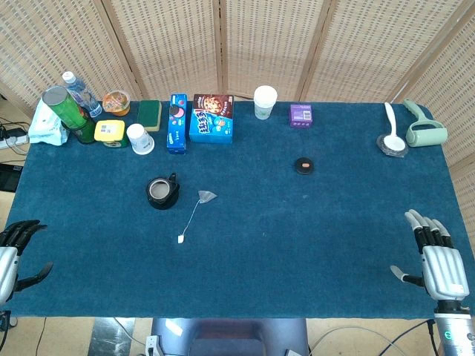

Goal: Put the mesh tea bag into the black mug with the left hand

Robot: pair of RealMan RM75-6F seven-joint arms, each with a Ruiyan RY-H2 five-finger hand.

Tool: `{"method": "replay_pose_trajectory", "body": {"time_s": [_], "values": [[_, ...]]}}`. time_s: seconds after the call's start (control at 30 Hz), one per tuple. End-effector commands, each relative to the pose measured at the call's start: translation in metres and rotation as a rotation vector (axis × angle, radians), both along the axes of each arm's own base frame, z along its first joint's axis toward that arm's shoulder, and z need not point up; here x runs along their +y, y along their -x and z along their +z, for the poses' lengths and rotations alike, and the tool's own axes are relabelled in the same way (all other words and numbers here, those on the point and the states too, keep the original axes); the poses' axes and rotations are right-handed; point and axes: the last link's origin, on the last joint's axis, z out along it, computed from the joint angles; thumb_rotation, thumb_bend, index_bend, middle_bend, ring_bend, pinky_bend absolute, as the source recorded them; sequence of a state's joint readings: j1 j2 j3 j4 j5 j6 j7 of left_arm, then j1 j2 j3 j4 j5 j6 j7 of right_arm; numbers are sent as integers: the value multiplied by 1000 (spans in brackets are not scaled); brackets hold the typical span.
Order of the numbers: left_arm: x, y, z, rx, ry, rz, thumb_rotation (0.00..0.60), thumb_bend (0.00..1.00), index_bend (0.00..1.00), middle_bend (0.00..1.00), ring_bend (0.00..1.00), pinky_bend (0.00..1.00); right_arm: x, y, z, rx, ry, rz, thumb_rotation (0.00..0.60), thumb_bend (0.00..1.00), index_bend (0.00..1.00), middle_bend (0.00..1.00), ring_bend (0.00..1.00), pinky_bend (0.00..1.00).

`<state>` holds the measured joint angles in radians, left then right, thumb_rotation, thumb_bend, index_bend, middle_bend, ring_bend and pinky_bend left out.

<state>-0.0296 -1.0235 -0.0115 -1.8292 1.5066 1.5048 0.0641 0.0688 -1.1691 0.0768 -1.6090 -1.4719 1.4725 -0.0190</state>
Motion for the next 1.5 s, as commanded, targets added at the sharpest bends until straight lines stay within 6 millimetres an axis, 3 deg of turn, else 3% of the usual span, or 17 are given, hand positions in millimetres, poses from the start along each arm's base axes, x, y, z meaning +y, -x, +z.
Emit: {"method": "replay_pose_trajectory", "body": {"time_s": [0.03, 0.53, 1.0, 1.1, 1.27, 1.5], "values": [[1, -1, -1, -1, 4, 1, 600, 278, 235, 192, 143, 195, -1, 0, -1, -2, -2, 0, 600, 28, 74, 107, 122, 93], [0, -5, 3, -2, 10, -23, 600, 277, 234, 192, 143, 195, 8, 2, 4, -13, 20, 5, 600, 29, 74, 107, 122, 93], [15, -24, -4, 49, 116, -120, 600, 278, 234, 222, 185, 206, 8, 7, 4, -20, 19, -8, 600, 31, 76, 112, 128, 96], [19, -28, -7, 66, 138, -142, 600, 277, 234, 281, 237, 255, 8, 8, 4, -19, 19, -13, 600, 31, 79, 114, 141, 96], [29, -38, -15, 114, 194, -205, 600, 282, 234, 464, 404, 433, 7, 10, 5, -15, 15, -21, 600, 30, 80, 117, 163, 99], [54, -50, -29, 187, 289, -315, 600, 364, 234, 848, 750, 693, 5, 13, 4, -13, 8, -42, 600, 30, 85, 125, 218, 163]]}}
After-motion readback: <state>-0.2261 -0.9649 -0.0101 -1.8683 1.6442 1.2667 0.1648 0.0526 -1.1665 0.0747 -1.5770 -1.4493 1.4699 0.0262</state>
